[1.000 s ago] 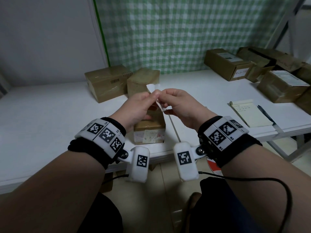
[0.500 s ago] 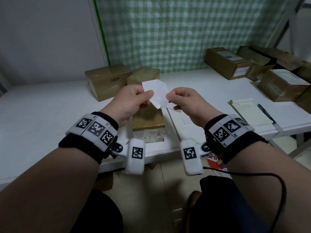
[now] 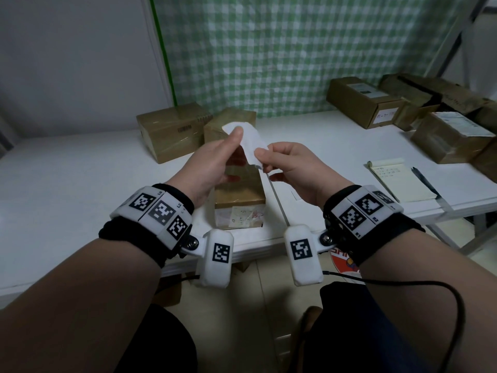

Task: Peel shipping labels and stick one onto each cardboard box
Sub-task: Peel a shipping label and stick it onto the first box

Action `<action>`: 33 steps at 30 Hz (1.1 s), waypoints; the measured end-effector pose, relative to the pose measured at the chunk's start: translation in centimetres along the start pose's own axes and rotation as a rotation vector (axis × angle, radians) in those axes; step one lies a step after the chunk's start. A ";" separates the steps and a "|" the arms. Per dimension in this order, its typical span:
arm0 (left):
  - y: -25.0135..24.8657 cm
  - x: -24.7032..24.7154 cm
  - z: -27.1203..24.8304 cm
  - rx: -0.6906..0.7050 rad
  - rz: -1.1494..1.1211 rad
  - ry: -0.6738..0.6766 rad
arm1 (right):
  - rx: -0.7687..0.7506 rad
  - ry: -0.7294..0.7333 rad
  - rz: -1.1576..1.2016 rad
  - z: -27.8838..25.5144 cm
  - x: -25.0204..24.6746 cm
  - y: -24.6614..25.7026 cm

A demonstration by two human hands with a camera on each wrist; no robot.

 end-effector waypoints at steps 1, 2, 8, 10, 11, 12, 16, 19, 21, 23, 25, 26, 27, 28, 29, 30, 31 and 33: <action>-0.2 0.2 -0.2 0.000 -0.024 0.008 | -0.007 -0.004 0.002 0.0 0.1 0.2; -0.3 0.3 -0.4 0.005 -0.034 0.011 | -0.014 -0.011 0.000 0.1 0.1 0.4; -0.3 -0.1 -0.2 0.052 0.177 0.011 | -0.023 -0.061 -0.057 0.2 -0.2 0.4; -0.2 -0.3 -0.1 0.063 0.192 0.005 | -0.022 -0.047 -0.072 0.1 -0.3 0.3; -0.3 -0.3 -0.2 0.068 0.191 0.003 | -0.023 -0.041 -0.082 0.0 -0.3 0.3; -0.2 -0.4 -0.1 0.066 0.190 0.003 | -0.023 -0.035 -0.096 0.0 -0.3 0.2; -0.4 -0.7 -0.1 0.031 0.181 0.059 | -0.024 -0.028 -0.146 0.1 -0.3 -0.2; -1.0 -1.5 -0.3 0.014 0.192 0.057 | 0.006 -0.084 -0.152 0.1 -1.3 -1.0; -1.3 -2.0 -0.3 0.019 0.239 0.044 | 0.015 -0.122 -0.147 0.1 -2.0 -1.4; -1.7 -2.2 -0.4 0.045 0.284 0.020 | 0.025 -0.148 -0.168 0.0 -2.1 -1.3; -2.0 -2.0 -0.4 0.109 0.316 -0.018 | 0.032 -0.198 -0.162 0.0 -2.0 -0.9; -2.2 -1.9 -0.4 0.156 0.332 -0.044 | 0.037 -0.225 -0.138 0.0 -2.0 -0.6; -2.4 -1.9 -0.3 0.211 0.360 -0.073 | 0.048 -0.240 -0.093 0.1 -2.0 -0.3; -2.6 -1.9 -0.2 0.272 0.406 -0.098 | 0.068 -0.236 -0.029 0.1 -2.0 0.0; -2.8 -1.9 -0.2 0.332 0.469 -0.111 | 0.093 -0.215 0.039 0.2 -2.0 0.4; -2.9 -1.7 -0.3 0.393 0.541 -0.113 | 0.115 -0.184 0.096 0.2 -1.9 0.7; -2.9 -1.5 -0.4 0.460 0.614 -0.103 | 0.127 -0.151 0.132 0.2 -1.9 1.0; -2.8 -1.0 -0.5 0.596 0.733 -0.063 | 0.108 -0.097 0.136 0.2 -1.6 1.6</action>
Point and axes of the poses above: each hand's wrist, its own z-axis towards the middle knuckle, its own x-axis out of the palm, y = z × x, the point moved 3 cm from there along z, towards the middle knuckle, and after that the axes turned 11 degrees about -z, right-handed, at the moved point
